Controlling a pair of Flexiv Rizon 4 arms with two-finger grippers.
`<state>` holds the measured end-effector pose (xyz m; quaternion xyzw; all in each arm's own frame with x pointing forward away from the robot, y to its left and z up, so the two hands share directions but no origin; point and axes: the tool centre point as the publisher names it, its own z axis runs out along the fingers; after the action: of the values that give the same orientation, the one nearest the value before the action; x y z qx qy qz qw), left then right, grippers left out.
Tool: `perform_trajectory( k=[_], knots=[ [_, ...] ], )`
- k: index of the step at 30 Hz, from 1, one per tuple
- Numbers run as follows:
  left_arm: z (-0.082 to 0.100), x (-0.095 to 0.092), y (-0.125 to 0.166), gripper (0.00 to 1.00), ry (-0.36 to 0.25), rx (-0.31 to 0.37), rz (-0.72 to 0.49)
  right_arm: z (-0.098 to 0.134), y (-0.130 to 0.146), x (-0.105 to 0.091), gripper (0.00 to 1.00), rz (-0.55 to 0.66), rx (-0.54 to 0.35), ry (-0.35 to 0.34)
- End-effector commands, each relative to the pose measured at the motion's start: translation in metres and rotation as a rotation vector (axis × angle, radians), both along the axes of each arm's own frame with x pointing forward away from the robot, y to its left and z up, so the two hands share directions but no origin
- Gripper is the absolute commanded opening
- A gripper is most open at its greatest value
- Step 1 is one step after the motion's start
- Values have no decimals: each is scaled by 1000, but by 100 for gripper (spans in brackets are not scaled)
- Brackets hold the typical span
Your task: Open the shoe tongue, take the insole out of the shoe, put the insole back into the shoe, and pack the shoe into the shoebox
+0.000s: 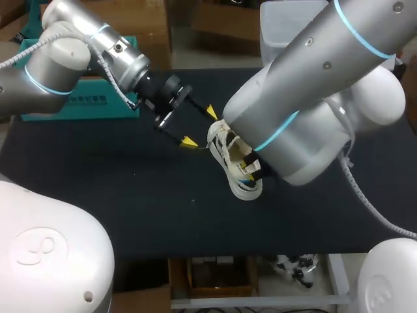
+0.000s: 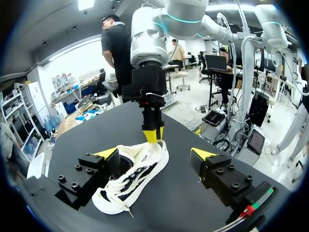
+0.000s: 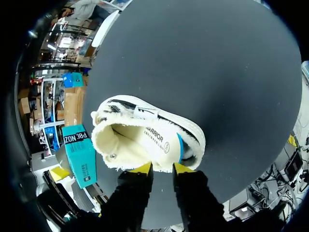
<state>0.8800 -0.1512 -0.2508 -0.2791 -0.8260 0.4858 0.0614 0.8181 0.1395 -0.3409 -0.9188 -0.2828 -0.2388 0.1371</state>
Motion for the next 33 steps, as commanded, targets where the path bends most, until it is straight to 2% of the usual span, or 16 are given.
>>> perform_trajectory(
  k=[1,7,10,12,18,25,28,33],
  knots=[
    [-1,0,-1,100,3,0,12,14,3,2,0,25,-159,144],
    [0,7,5,100,44,37,83,-9,2,21,0,79,-124,127],
    [2,14,11,100,80,71,145,-22,5,26,0,102,-115,103],
    [4,18,16,100,107,93,174,-31,7,28,0,106,-124,115],
    [17,25,35,100,165,107,238,-49,3,23,0,93,-106,107],
    [20,26,45,100,179,124,298,-74,3,20,0,92,-91,107],
    [19,24,46,100,182,149,315,-69,3,20,0,94,-100,85],
    [27,18,43,100,183,202,364,-32,-8,19,0,130,-118,34]
  ],
)
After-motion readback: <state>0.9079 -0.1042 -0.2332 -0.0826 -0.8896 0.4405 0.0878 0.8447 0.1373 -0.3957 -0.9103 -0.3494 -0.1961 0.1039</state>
